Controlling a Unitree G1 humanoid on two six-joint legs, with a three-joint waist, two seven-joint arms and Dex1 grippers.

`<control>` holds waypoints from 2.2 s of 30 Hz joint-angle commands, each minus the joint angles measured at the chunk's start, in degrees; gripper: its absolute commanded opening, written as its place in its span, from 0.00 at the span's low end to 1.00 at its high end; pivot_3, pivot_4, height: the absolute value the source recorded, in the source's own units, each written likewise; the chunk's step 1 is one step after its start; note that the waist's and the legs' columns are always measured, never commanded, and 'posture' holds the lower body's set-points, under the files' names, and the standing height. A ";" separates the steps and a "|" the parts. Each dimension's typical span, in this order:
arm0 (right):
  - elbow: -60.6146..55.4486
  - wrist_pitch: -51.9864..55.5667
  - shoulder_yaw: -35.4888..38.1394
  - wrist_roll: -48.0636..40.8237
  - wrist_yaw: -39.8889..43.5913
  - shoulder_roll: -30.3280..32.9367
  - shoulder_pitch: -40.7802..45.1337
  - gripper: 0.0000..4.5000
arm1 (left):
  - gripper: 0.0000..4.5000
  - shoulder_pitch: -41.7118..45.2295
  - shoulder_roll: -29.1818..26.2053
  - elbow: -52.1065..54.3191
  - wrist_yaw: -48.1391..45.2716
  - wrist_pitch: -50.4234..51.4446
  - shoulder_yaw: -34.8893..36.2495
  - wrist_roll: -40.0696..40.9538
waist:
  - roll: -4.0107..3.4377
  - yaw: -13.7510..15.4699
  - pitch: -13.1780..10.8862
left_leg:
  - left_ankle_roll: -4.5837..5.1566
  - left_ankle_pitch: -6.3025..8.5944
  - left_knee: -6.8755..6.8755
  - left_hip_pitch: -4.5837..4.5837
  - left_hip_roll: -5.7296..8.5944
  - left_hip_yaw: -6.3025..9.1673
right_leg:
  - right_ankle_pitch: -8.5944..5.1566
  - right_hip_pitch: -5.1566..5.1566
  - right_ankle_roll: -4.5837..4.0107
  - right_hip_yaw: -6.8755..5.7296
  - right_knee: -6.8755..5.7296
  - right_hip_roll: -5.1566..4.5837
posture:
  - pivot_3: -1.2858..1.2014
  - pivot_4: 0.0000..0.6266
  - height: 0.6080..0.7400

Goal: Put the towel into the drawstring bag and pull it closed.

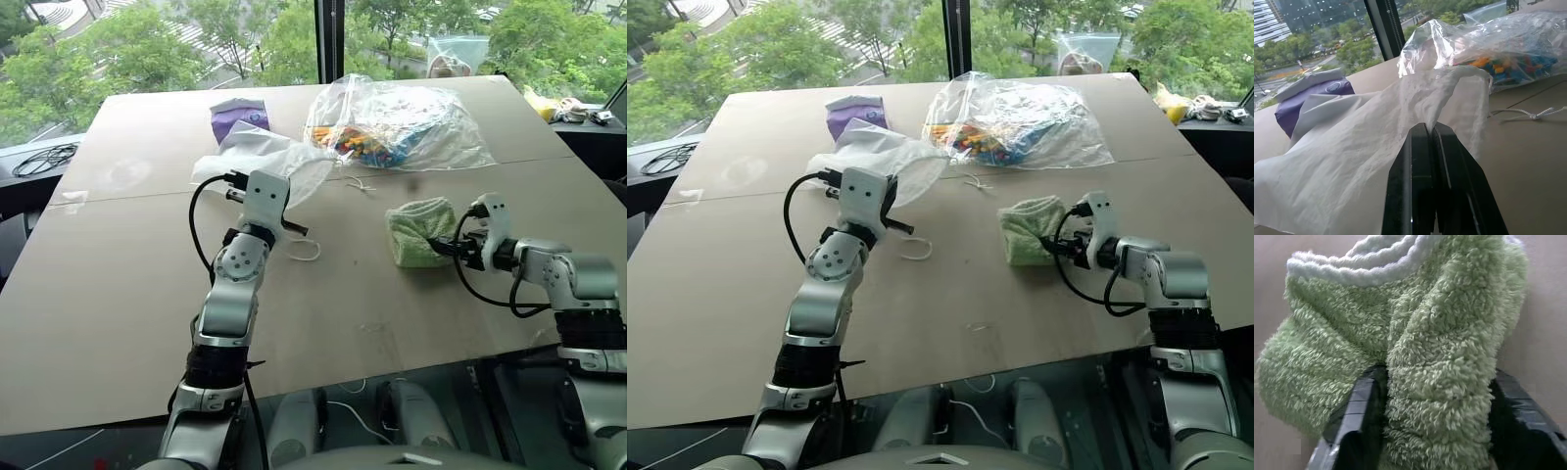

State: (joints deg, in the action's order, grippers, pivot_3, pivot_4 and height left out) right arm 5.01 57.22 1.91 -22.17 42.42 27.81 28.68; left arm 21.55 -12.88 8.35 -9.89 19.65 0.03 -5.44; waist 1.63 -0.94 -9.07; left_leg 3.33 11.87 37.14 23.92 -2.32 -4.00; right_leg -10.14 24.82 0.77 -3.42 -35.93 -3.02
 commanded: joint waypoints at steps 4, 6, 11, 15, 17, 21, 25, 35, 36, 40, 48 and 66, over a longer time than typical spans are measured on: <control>0.69 -2.23 -4.53 -2.21 4.47 -3.37 -1.67 0.00 | 0.00 0.19 -0.23 2.63 0.16 -0.26 0.69 0.70 | -0.01 -0.05 0.00 | -0.01 0.01 -0.02 -0.08 -0.12 -0.03 | 0.06 0.00 -0.10 0.06 -0.01 0.14 | 0.52 0.24 1.00; 0.67 -2.19 -1.94 -4.29 4.19 -5.14 -1.22 0.00 | 0.00 -0.08 0.08 2.88 -0.23 0.36 0.85 1.60 | -0.01 -0.04 -0.01 | -0.02 0.01 0.02 -0.08 -0.13 -0.05 | 0.08 0.01 -0.13 0.07 -0.01 0.12 | 0.52 0.24 1.00; -1.26 6.08 11.42 -17.15 -0.46 -12.02 2.98 0.00 | 0.00 -0.14 0.13 6.23 -7.94 2.53 3.01 12.13 | -0.16 0.28 -0.13 | -0.17 0.09 0.08 0.13 -0.04 -0.18 | 0.11 0.20 -0.16 0.11 -0.01 -0.07 | 0.52 0.24 1.00; -3.14 10.89 18.55 -26.30 -4.65 -16.31 5.08 0.00 | 0.00 0.50 -0.65 8.42 -13.00 6.31 7.05 21.91 | -0.17 0.43 -0.13 | -0.03 -0.02 0.29 0.93 0.03 -0.22 | 0.42 0.81 -0.16 0.16 -0.04 -0.11 | 0.52 0.24 1.00; -4.03 12.17 20.59 -29.24 -6.75 -17.85 5.37 0.00 | 0.00 0.71 -1.30 8.76 -14.03 8.23 8.59 25.16 | -0.17 0.44 -0.13 | -0.03 -0.02 0.26 0.94 0.04 -0.24 | 0.44 0.81 -0.10 0.15 -0.01 -0.11 | 0.52 0.24 1.00; -6.35 13.23 21.18 -32.23 -11.29 -19.77 4.95 0.00 | 0.00 1.52 -2.62 8.98 -14.84 12.07 10.97 30.40 | -0.17 0.46 -0.14 | -0.03 -0.01 0.23 0.94 0.07 -0.23 | 0.31 0.81 0.11 0.14 0.01 -0.09 | 0.52 0.24 1.00; -8.16 12.34 20.41 -33.80 -14.94 -21.60 4.73 0.00 | 0.00 2.05 -3.13 9.57 -14.70 14.14 11.04 33.11 | -0.18 0.36 -0.14 | -0.02 -0.02 0.25 0.91 0.07 -0.22 | 0.30 0.80 0.14 0.15 0.00 -0.08 | 0.52 0.24 1.00; -13.08 2.22 13.87 -30.72 -15.05 -23.67 1.54 0.00 | 0.00 4.19 -2.30 10.59 -11.35 19.80 13.26 40.73 | -0.18 0.30 -0.14 | -0.03 -0.02 0.25 0.91 0.06 -0.21 | 0.31 0.80 0.16 0.17 0.00 -0.02 | 0.52 0.24 1.00; -13.24 1.17 12.49 -29.68 -14.65 -23.23 1.07 0.00 | 0.00 4.63 -1.88 10.68 -10.52 20.53 13.87 41.94 | -0.18 0.30 -0.14 | -0.03 -0.02 0.25 0.92 0.06 -0.21 | 0.30 0.80 0.15 0.17 0.01 -0.03 | 0.52 0.24 1.00; -13.39 -4.51 8.71 -25.45 -14.11 -22.38 -0.16 0.00 | 0.00 5.41 -0.10 11.54 -7.51 24.18 15.79 47.53 | -0.18 0.30 -0.14 | -0.03 -0.02 0.26 0.91 0.07 -0.23 | 0.21 0.80 -0.01 0.19 0.01 -0.04 | 0.52 0.24 1.00; -14.06 -11.51 4.16 -21.41 -12.67 -21.97 -1.87 0.00 | 0.00 4.46 2.24 14.54 -2.63 30.31 16.76 57.86 | -0.18 0.29 -0.14 | -0.03 -0.02 0.26 0.90 0.07 -0.22 | 0.21 0.80 0.01 0.20 0.01 -0.01 | 0.52 0.24 1.00; -12.92 -7.91 3.59 -22.51 -17.45 -20.72 1.76 0.00 | 0.00 2.88 -0.95 16.17 -1.92 29.92 12.40 63.84 | -0.17 0.22 -0.15 | -0.04 -0.03 0.27 0.88 0.08 -0.23 | 0.18 0.79 -0.07 0.23 0.00 0.01 | 0.52 0.24 1.00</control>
State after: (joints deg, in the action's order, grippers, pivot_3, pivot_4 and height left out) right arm -6.19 47.73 2.52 -41.10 28.19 8.64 26.71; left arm 24.48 -13.35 21.53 -9.84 50.01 13.57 57.79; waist 1.46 -0.72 -9.22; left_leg 3.29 11.84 37.41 24.79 -2.25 -4.23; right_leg -9.96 25.62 0.70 -3.19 -35.94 -3.01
